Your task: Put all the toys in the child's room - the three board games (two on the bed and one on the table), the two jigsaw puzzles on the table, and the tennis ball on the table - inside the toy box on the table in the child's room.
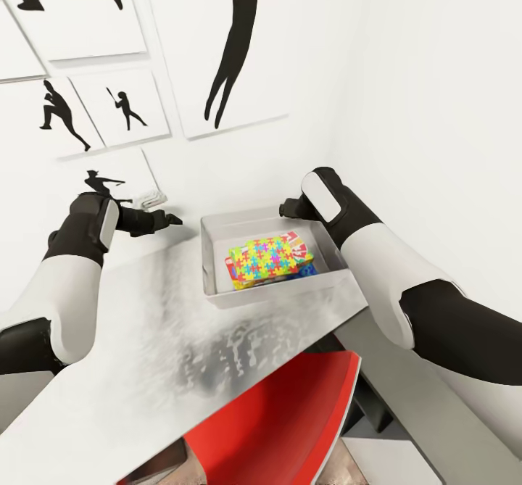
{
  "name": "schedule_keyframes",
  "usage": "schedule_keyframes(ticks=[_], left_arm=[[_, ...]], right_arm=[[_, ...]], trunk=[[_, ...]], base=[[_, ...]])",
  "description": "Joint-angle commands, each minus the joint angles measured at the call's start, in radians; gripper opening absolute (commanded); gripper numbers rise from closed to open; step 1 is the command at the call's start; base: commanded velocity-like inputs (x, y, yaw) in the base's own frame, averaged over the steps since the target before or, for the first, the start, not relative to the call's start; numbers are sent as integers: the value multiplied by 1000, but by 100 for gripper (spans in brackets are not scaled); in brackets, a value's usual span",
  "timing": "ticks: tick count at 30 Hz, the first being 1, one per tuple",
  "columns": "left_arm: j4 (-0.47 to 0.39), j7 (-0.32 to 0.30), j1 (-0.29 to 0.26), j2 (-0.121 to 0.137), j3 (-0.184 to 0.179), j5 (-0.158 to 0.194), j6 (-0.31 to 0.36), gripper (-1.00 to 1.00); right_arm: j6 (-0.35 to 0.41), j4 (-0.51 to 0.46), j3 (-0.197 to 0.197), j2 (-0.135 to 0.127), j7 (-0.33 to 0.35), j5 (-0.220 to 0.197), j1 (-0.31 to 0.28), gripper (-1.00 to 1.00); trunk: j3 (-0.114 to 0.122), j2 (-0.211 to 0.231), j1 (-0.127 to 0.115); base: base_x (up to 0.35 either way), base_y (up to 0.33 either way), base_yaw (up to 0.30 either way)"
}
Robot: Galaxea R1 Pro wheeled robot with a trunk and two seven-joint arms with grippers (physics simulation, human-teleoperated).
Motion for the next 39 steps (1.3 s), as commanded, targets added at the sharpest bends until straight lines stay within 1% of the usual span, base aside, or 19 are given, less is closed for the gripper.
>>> schedule_keyframes(ticks=[1,3,7,13,18,26,29,34,39], left_arm=[[-1,-10,-1,-4,3,-11,4,100],[-1,-10,-1,-6,3,-11,4,100],[-1,-9,-1,-9,3,-11,4,100],[-1,-9,-1,-8,4,-10,4,100],[-2,-9,-1,-6,5,-9,4,100],[-3,-9,-1,-6,5,-9,4,100],[-3,-9,-1,-6,5,-9,4,100],[-4,-10,-1,-5,5,-7,4,100],[-20,-10,-1,-3,6,-7,4,100]], right_arm=[[1,0,3,0,-10,-9,-1,100],[1,0,3,-1,-10,-9,-1,100],[0,-2,3,-12,-11,-9,-2,100],[0,-12,2,-16,-13,-8,-7,100],[4,-49,2,-16,-16,-8,-12,100],[52,-106,1,-24,-22,-5,-34,100],[60,-112,1,-31,-23,0,-39,100],[68,-117,0,-52,-22,16,-43,100],[70,-118,0,-66,-22,20,-43,100]], trunk=[[-3,-2,0],[-7,-2,0],[-13,-2,0],[-20,-2,0],[-21,-2,0],[-21,-2,0],[-21,-2,0],[-21,-2,0],[-21,-2,0]], base=[[0,0,0],[0,0,0],[0,0,0],[0,0,0],[0,0,0],[0,0,0],[0,0,0],[0,0,0],[0,0,0]])
